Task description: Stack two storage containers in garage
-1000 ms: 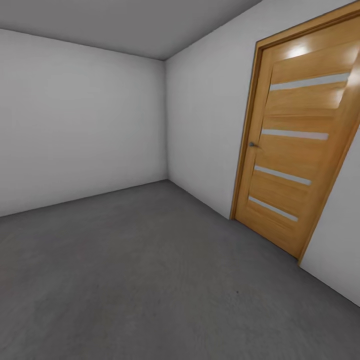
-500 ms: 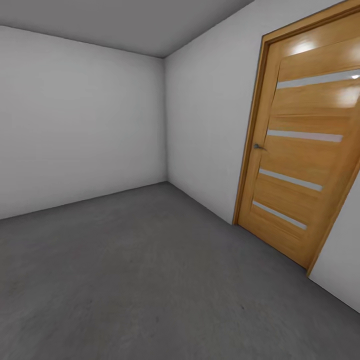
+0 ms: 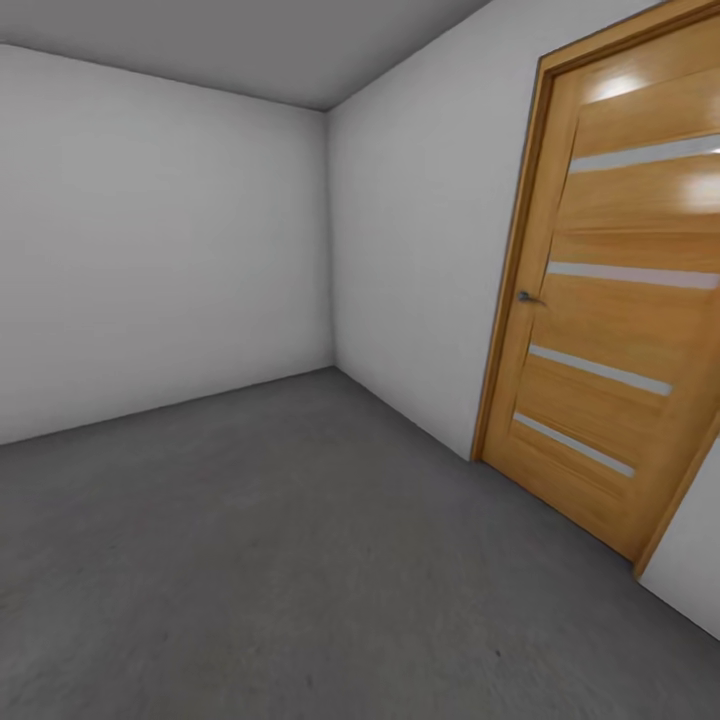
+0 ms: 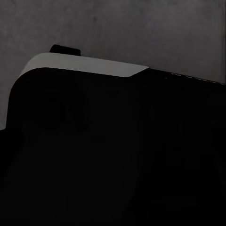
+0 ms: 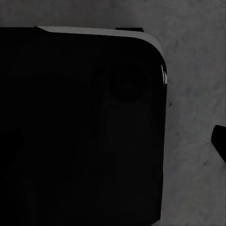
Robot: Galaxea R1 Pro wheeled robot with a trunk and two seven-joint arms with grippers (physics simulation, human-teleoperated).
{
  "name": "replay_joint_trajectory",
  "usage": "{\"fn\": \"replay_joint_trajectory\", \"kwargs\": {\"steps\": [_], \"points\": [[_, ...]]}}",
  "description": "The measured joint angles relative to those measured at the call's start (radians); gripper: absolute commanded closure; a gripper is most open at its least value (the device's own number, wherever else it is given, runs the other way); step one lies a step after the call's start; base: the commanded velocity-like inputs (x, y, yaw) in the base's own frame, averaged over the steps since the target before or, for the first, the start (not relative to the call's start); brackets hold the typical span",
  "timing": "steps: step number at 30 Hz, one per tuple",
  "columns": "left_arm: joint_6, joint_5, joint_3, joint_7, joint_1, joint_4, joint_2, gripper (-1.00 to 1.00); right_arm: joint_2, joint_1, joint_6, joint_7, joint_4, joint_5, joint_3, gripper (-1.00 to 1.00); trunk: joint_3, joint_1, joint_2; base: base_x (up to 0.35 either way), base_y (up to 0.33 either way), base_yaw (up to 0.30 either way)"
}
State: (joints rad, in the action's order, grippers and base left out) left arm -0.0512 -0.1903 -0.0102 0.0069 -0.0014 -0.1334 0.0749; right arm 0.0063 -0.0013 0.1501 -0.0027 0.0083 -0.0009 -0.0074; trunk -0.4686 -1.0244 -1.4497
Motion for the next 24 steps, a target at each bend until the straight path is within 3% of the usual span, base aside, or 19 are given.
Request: {"fn": "replay_joint_trajectory", "kwargs": {"steps": [7,24], "points": [[0.0,0.0,0.0,0.0,0.0,0.0,0.0,-1.0,-0.007,0.0,-0.001,0.005,0.0,-0.002,0.0,-1.0,0.0,0.0,0.0,0.322,0.0,-0.134],[0.0,0.0,0.0,0.0,0.0,0.0,0.0,-1.0,-0.009,0.0,-0.001,0.01,0.0,-0.002,0.002,-1.0,0.0,0.0,0.0,0.322,0.003,-0.245]]}}
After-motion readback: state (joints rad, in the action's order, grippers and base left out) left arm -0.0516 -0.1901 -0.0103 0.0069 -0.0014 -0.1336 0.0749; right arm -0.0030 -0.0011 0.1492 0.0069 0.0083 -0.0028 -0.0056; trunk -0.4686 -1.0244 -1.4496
